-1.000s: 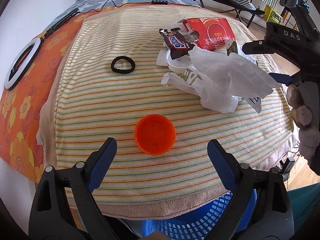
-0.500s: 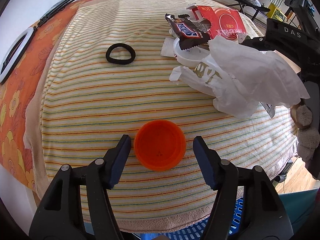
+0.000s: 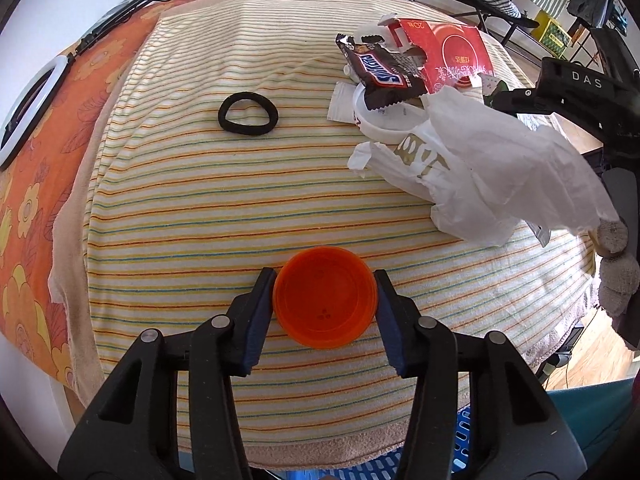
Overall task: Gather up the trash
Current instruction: 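Grasp the orange bottle cap with the left tool while the right tool grasps the milk carton, then carry the cap and carton over the blue basket and open both tools, then move the left tool to the white plastic bag and grasp it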
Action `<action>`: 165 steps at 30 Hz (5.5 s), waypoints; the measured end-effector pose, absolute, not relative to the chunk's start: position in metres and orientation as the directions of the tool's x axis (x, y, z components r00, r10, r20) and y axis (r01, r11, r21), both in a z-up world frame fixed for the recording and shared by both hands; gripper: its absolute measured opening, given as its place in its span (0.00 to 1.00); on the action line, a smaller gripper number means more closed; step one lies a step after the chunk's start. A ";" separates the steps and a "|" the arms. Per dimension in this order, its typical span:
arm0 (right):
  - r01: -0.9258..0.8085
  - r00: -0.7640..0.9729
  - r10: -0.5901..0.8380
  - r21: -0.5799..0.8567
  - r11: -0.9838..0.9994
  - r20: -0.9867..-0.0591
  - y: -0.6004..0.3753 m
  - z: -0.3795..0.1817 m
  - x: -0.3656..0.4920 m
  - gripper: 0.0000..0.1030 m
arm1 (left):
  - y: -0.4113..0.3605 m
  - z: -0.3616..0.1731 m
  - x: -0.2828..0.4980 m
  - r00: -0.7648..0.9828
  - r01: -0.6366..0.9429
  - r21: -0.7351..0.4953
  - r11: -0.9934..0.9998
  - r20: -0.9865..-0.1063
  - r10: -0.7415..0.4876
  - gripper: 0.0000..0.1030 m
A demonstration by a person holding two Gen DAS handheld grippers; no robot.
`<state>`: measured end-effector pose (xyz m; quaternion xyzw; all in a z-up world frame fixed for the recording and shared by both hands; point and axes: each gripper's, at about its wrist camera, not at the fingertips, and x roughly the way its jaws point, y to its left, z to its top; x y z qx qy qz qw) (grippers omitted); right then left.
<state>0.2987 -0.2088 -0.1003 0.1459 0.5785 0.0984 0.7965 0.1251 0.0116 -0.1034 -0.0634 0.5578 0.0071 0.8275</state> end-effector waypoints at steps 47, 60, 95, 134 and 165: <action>-0.532 0.486 0.464 0.170 0.829 -0.741 -0.217 -0.005 0.092 0.80 | -0.034 -0.059 -0.005 0.463 0.051 -0.146 0.988 -0.873 -0.152 0.48; -0.607 0.387 0.438 0.133 0.784 -0.811 -0.205 -0.059 0.038 0.80 | -0.045 -0.110 -0.034 0.355 0.074 -0.138 0.988 -0.922 -0.155 0.48; -0.593 0.199 0.352 0.173 0.786 -0.915 -0.199 -0.131 0.027 0.81 | -0.044 -0.152 -0.040 0.239 0.049 -0.112 0.992 -0.964 -0.121 0.59; -0.573 0.423 0.390 0.092 0.815 -0.818 -0.221 -0.061 0.085 0.81 | -0.012 -0.048 0.026 0.478 -0.001 -0.081 0.997 -0.876 -0.071 0.70; -0.591 0.363 0.365 0.091 0.802 -0.857 -0.212 -0.066 0.241 0.80 | -0.049 -0.053 0.133 0.457 -0.107 -0.277 0.955 -0.867 -0.200 0.70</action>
